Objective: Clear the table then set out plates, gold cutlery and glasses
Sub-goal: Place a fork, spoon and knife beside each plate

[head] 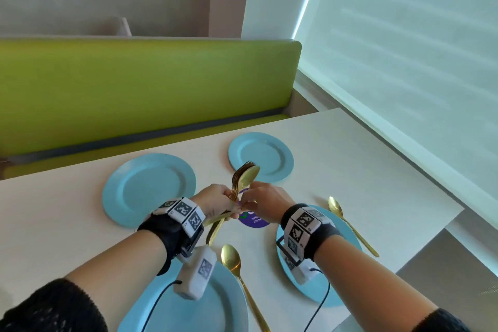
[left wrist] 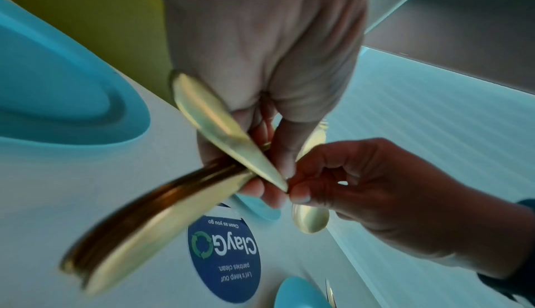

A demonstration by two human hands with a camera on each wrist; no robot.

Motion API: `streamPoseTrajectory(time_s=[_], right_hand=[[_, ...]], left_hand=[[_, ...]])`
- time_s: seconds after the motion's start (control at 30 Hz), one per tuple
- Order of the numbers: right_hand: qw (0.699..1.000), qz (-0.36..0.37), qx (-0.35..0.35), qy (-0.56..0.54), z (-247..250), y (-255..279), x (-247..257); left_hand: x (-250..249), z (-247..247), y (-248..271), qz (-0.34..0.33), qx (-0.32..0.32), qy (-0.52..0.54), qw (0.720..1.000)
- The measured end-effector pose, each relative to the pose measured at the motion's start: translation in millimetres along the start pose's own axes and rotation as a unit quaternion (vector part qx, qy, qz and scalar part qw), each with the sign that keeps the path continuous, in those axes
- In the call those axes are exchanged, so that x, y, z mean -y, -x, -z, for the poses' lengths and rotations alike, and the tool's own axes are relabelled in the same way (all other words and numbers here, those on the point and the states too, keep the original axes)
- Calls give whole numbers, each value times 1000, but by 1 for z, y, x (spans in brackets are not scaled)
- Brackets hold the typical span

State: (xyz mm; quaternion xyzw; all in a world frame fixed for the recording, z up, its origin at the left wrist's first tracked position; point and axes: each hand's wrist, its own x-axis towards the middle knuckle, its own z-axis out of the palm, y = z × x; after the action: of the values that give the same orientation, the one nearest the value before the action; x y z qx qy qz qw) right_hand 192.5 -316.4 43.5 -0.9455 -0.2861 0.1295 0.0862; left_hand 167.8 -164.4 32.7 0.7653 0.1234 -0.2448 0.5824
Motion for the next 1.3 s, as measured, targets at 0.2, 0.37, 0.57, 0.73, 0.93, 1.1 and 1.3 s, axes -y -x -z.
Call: streamPoseTrajectory(time_s=[0.2, 0.37, 0.57, 0.73, 0.93, 1.1, 1.3], right_hand=[[998, -66, -6, 5, 13, -53, -64], [961, -251, -94, -71, 25, -100, -140], [921, -385, -58, -22, 12, -148, -215], [892, -449, -42, -15, -7, -171, -251], [876, -479, -35, -40, -21, -183, -271], [873, -483, -35, -50, -31, -193, -276], [874, -478, -46, -79, -32, -200, -274]], left_hand=[[-6, 24, -58, 21, -148, 49, 987], [6, 55, -92, 48, -215, 159, 962], [27, 68, -112, 72, -228, 141, 961], [32, 65, -124, 80, -232, 152, 957], [23, 61, -139, 81, -220, 164, 958], [14, 58, -149, 86, -214, 194, 954], [13, 56, -155, 91, -203, 198, 955]])
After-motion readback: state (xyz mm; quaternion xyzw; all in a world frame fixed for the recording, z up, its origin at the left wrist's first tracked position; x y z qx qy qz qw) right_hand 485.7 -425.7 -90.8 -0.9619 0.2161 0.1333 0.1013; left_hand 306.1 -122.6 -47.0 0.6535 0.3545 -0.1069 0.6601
